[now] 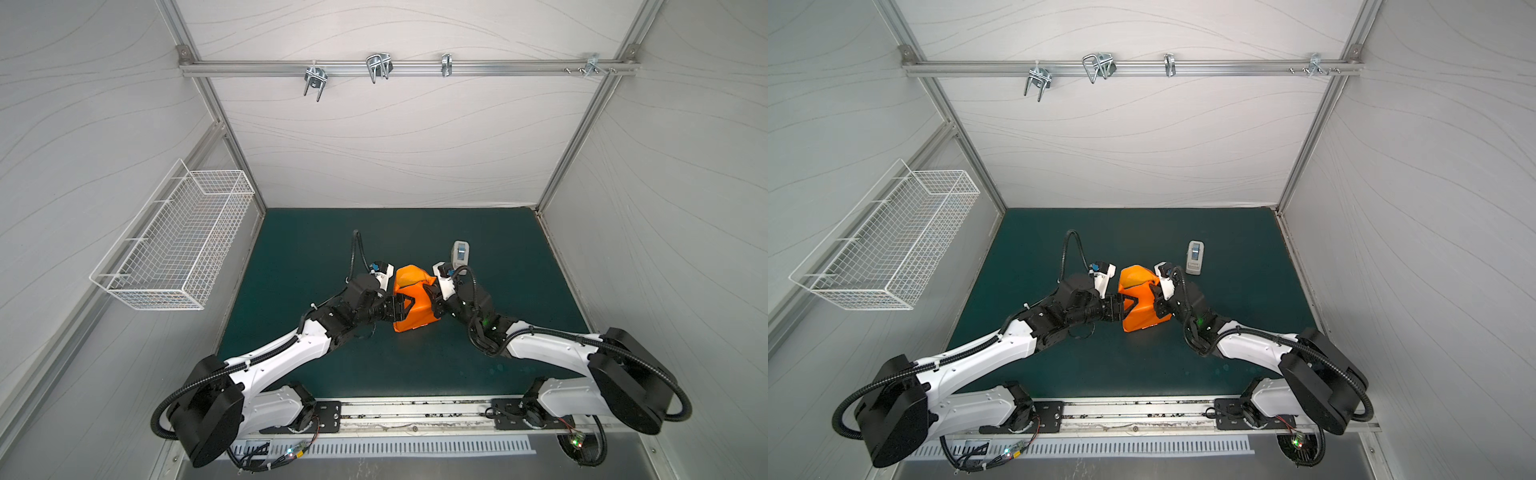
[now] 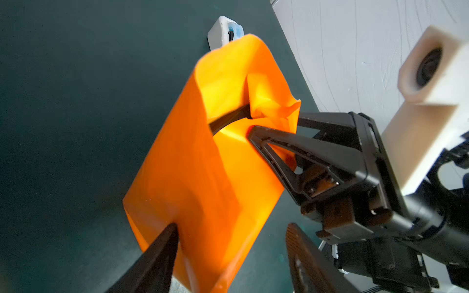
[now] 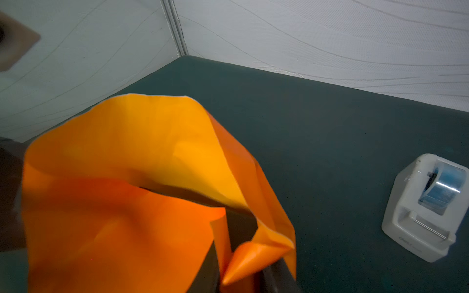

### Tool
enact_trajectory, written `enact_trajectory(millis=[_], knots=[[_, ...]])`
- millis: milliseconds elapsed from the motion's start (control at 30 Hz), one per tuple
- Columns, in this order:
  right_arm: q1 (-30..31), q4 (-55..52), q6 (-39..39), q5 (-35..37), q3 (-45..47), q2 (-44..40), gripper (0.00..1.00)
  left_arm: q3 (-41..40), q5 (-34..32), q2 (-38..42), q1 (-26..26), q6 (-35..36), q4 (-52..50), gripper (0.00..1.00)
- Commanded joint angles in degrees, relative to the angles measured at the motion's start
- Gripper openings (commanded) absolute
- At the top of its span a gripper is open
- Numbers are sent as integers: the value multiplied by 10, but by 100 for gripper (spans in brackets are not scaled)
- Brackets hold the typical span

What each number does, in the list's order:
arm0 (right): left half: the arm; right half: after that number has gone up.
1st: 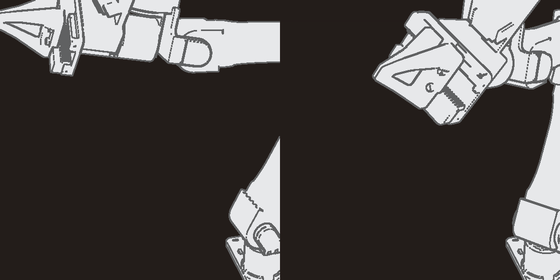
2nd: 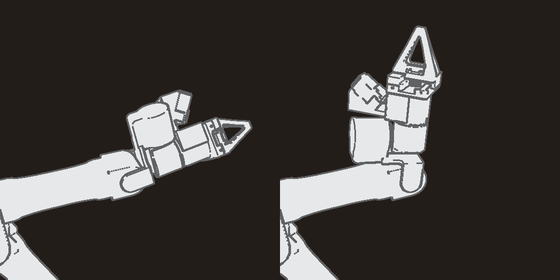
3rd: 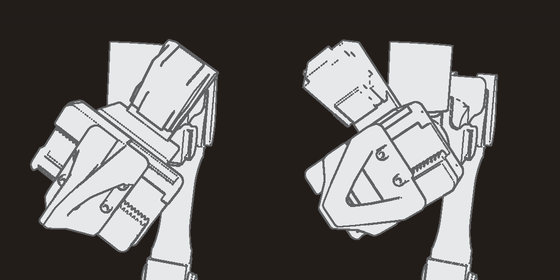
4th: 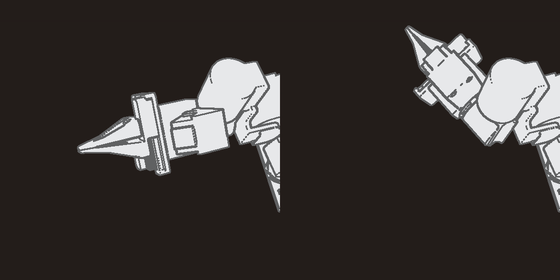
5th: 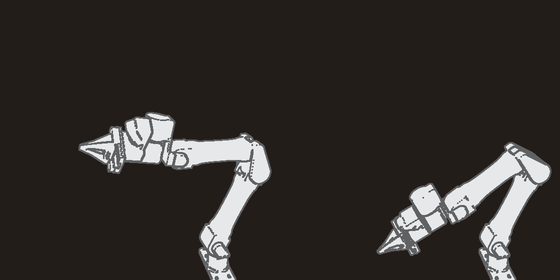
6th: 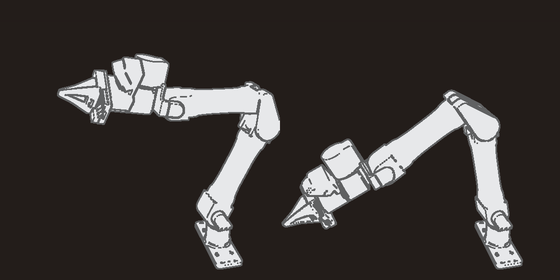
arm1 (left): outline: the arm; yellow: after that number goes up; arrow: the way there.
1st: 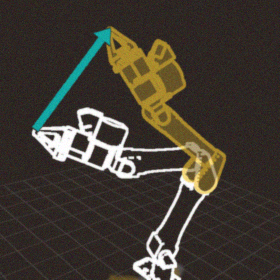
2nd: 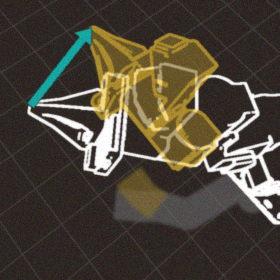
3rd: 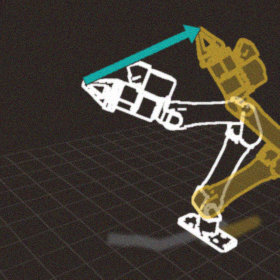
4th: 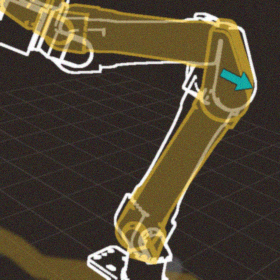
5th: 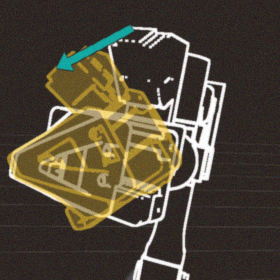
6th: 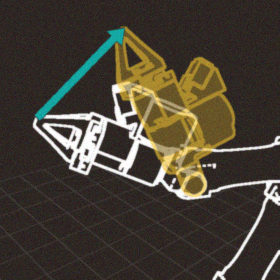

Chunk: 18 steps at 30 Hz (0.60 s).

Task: Wrap a gift box in wrapping paper
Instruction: Fold the wrapping paper for the gift box.

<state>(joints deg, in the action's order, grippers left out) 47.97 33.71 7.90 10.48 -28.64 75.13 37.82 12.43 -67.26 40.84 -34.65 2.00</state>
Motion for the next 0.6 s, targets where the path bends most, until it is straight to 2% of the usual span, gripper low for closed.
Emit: enact_trajectory(millis=[0,367,567], knots=[[14,-11,2,-41,2,-10,24,28,79,-7,12,-39,31,71],[14,-20,9,-35,5,-19,23,53,19,72,-3,-62,-78,72],[14,-23,12,-39,2,-18,23,36,64,73,-24,-90,-42,67]])
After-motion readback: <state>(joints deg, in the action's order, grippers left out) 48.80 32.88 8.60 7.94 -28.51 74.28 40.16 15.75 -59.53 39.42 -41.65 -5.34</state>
